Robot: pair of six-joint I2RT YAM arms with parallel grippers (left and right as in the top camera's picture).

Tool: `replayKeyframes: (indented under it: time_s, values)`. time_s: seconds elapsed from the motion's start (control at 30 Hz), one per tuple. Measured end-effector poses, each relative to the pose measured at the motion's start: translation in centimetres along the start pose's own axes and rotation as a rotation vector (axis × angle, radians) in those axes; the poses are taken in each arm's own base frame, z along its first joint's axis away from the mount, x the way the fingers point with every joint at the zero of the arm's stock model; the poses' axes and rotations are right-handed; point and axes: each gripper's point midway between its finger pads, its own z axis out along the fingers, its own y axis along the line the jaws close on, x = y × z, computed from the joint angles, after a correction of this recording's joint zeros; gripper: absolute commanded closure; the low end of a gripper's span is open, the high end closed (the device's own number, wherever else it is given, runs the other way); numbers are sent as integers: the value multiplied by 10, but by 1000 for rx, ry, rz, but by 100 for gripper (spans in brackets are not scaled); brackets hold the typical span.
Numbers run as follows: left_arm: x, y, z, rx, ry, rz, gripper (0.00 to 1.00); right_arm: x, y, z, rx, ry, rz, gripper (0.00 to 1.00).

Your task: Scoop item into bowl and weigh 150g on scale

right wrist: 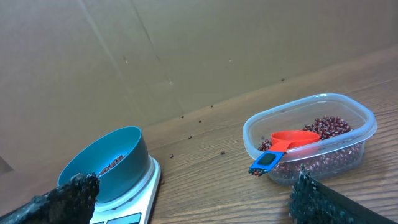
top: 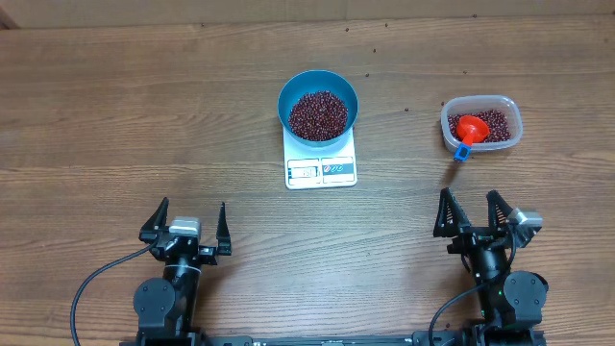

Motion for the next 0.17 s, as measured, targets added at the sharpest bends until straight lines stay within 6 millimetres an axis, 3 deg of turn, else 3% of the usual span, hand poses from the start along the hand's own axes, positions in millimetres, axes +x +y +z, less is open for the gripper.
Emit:
replayKeyframes:
  time_s: [0.17]
  values:
    - [0, 0, 0, 0, 0, 0, 0, 0, 0, 0, 0, 0, 0, 0]
